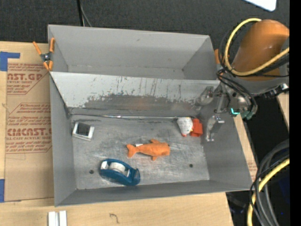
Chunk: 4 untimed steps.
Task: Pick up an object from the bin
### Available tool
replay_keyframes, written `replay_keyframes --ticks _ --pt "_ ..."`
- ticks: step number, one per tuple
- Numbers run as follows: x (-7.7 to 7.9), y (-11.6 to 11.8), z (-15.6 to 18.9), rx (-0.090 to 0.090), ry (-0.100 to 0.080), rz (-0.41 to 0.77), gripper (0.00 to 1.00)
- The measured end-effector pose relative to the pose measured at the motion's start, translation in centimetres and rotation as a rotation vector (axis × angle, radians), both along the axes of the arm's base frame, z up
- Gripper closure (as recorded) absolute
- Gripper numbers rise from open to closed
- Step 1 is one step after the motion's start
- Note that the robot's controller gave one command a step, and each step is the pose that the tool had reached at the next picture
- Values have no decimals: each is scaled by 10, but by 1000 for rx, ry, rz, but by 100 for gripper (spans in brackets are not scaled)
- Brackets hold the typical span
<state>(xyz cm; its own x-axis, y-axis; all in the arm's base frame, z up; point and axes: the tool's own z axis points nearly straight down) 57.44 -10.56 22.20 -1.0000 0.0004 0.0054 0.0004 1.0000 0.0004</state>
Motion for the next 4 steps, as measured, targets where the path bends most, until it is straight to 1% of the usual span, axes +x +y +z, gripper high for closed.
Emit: replay_keyframes --ticks 1,2,3,4 --pt "2 0 5 -1 -8 1 0" --pt "-15 91 -135 -3 -12 72 100" --pt "-17 93 -138 0 -6 72 0" --pt "-17 93 -139 0 -5 73 0"
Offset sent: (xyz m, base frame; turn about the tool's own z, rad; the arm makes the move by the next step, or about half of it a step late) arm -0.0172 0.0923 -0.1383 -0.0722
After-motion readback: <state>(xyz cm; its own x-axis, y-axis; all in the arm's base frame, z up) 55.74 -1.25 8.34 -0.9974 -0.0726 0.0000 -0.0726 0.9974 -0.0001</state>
